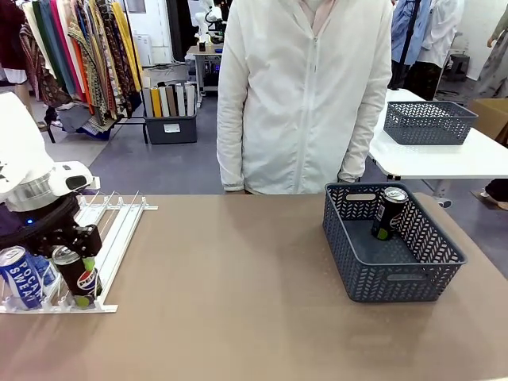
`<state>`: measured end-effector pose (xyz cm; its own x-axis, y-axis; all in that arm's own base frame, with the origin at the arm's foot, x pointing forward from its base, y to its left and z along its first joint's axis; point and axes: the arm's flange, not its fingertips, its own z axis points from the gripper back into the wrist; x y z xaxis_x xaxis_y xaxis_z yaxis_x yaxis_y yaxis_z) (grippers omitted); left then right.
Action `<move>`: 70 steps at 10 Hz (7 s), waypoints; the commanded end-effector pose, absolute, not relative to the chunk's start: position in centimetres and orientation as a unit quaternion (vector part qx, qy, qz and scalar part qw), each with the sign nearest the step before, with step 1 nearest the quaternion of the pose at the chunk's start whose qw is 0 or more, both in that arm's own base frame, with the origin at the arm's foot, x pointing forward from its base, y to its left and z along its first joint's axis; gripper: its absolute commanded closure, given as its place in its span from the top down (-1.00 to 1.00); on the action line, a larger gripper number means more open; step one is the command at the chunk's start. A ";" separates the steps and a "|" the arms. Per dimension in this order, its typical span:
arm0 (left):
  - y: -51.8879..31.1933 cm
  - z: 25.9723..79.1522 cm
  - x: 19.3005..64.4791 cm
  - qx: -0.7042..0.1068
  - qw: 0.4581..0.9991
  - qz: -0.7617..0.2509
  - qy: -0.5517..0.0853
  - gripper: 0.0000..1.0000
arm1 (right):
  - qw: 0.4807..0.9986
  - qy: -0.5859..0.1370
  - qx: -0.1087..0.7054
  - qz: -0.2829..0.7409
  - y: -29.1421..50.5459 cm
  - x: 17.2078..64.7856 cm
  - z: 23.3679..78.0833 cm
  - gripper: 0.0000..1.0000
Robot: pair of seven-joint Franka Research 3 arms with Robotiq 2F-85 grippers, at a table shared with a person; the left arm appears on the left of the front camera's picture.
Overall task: Retrieve and store the cans from the dispenser.
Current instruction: Pick up the last remaining can from one row of the Automatic Can Dispenser and place it in the middle of the table, then pick up one can from the Automatic Can Dispenser and place it in the middle of the table.
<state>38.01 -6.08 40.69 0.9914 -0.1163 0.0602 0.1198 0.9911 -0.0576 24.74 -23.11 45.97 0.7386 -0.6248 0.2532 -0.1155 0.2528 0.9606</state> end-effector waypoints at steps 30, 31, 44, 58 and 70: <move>-44.2 40.7 42.1 0.020 0.955 -0.288 -0.075 -1.00 | 0.716 -0.327 0.592 -0.175 -23.1 25.0 46.3 1.00; -44.1 40.6 42.2 0.013 0.956 -0.285 -0.072 -1.00 | 0.716 -0.327 0.592 -0.175 -23.1 25.0 46.3 1.00; -12.1 58.9 32.4 -0.149 0.966 -0.082 -0.197 1.00 | 0.716 -0.327 0.592 -0.175 -23.1 25.0 46.3 1.00; 14.4 48.6 29.4 -0.469 0.860 0.119 -0.163 1.00 | 0.716 -0.327 0.592 -0.175 -23.1 25.0 46.3 1.00; 7.6 49.4 27.3 -0.073 0.971 0.031 -0.224 1.00 | 0.716 -0.327 0.592 -0.175 -23.1 25.0 46.3 1.00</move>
